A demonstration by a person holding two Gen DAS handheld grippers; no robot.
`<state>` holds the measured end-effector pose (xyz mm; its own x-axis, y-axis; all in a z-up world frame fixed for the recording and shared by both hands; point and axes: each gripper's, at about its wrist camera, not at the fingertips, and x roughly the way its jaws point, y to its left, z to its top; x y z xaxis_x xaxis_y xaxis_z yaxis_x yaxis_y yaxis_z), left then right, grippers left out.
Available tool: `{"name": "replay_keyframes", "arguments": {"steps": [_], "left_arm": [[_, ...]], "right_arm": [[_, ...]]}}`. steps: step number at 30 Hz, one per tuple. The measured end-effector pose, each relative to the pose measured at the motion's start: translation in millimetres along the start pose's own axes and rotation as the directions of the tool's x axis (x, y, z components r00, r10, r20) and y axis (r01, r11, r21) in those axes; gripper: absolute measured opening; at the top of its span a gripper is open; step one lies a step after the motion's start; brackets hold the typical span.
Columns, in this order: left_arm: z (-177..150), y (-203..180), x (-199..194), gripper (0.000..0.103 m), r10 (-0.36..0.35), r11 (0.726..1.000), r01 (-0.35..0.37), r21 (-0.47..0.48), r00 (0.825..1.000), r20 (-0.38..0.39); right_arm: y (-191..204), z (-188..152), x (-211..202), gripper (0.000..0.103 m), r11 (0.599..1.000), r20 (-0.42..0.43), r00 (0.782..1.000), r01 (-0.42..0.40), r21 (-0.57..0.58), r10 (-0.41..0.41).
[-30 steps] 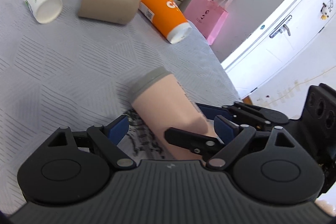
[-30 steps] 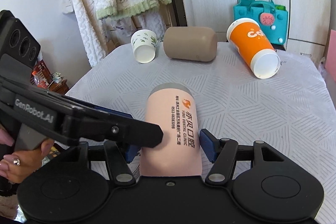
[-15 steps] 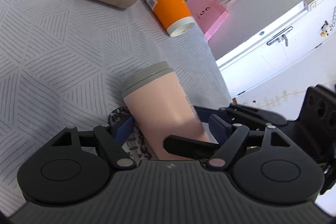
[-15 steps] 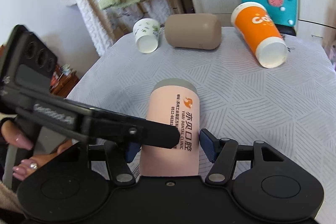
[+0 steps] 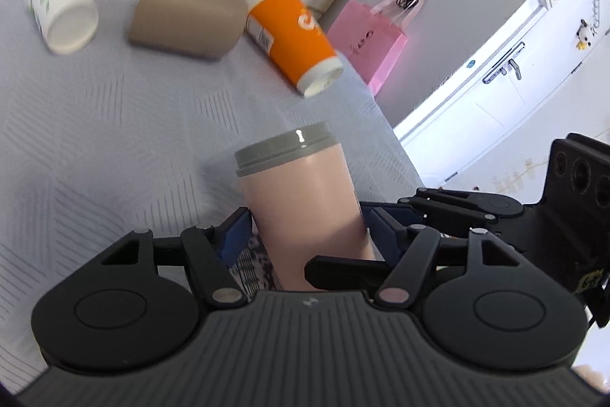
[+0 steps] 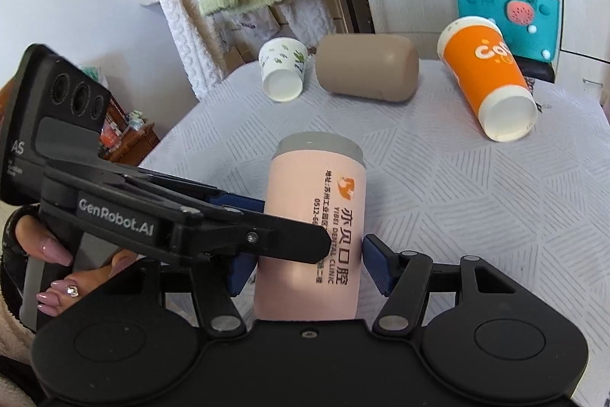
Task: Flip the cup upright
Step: 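Lower the upright pink tumbler onto the table with the right tool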
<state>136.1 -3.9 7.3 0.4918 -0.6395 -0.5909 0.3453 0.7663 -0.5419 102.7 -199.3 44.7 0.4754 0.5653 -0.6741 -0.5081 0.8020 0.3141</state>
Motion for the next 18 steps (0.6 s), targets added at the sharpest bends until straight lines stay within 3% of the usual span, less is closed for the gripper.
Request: {"name": "replay_keyframes", "arguments": {"steps": [10, 18], "left_arm": [[11.7, -5.7, -20.3, 0.066, 0.049, 0.988, -0.066, 0.137, 0.991, 0.124], [17.7, -6.8, -34.1, 0.066, 0.092, 0.961, -0.155, 0.229, 0.96, 0.264]], "right_arm": [[1.2, 7.1, 11.8, 0.066, 0.998, 0.097, 0.995, -0.034, -0.05, 0.039], [14.6, 15.1, 23.4, 0.066, 0.982, 0.226, 0.974, 0.014, -0.187, 0.03]]}}
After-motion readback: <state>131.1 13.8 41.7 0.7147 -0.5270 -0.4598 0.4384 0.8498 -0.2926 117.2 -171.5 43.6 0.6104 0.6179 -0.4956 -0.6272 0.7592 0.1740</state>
